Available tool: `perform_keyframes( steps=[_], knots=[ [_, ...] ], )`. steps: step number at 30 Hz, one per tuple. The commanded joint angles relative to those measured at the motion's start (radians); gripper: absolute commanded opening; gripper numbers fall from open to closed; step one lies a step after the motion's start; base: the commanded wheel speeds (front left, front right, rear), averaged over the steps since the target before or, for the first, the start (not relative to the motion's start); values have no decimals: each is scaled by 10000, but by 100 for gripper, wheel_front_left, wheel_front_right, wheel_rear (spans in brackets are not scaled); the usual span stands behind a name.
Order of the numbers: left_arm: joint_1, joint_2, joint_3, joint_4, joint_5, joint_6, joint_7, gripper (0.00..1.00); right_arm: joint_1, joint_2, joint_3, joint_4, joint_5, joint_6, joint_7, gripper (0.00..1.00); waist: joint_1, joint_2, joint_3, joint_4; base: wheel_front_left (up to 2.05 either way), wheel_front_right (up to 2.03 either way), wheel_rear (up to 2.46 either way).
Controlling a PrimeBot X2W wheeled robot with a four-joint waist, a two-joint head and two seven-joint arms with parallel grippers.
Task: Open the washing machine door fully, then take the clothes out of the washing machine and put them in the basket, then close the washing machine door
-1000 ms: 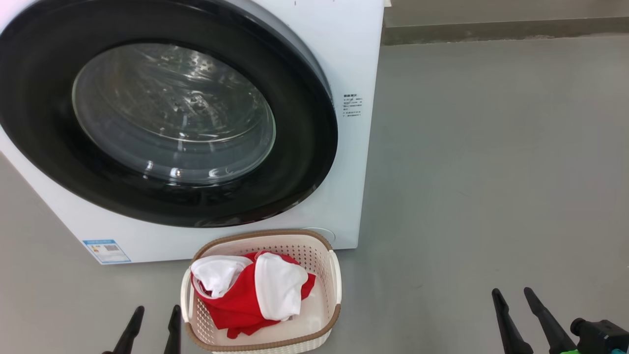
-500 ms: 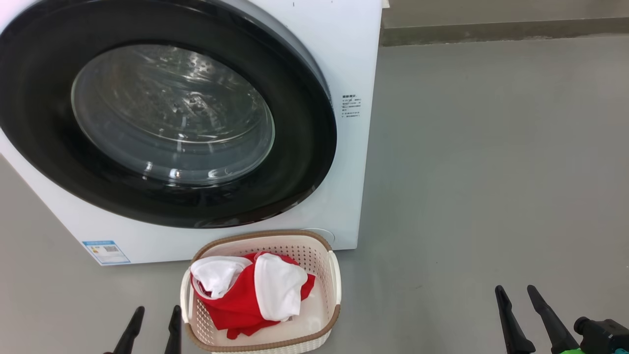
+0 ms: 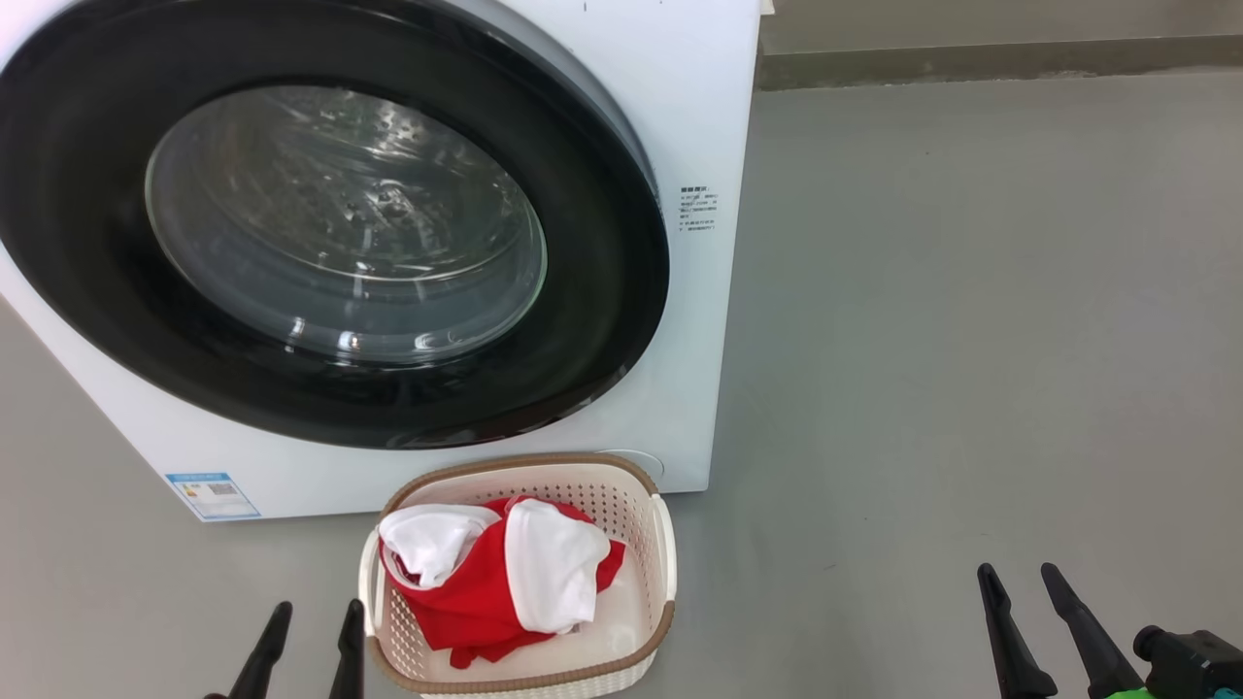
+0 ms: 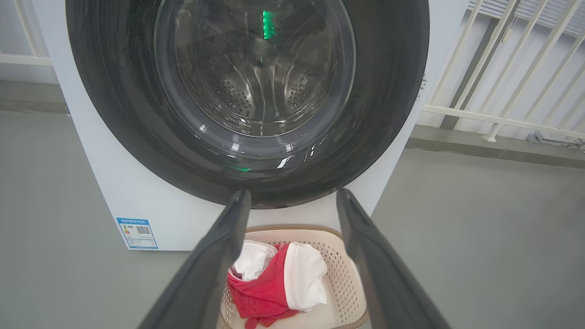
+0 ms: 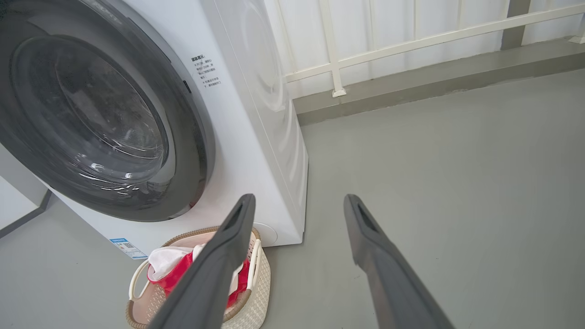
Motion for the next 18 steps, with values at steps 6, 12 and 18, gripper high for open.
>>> perform_keyframes(
  steps=[6,12,18],
  knots=[
    [48,-127,-65,372,-89,15,18,0,0,143,49,359,15,2,10,0,0,-1,-10,6,0,0,0],
    [-7,-214,-28,515,-583,13,164,0,-83,242,19,477,439,2,156,0,15,-1,-17,9,0,0,0],
    [-72,-226,19,500,-1100,10,311,0,-165,262,-32,442,881,1,302,0,6,-1,-17,13,0,0,0]
  ],
)
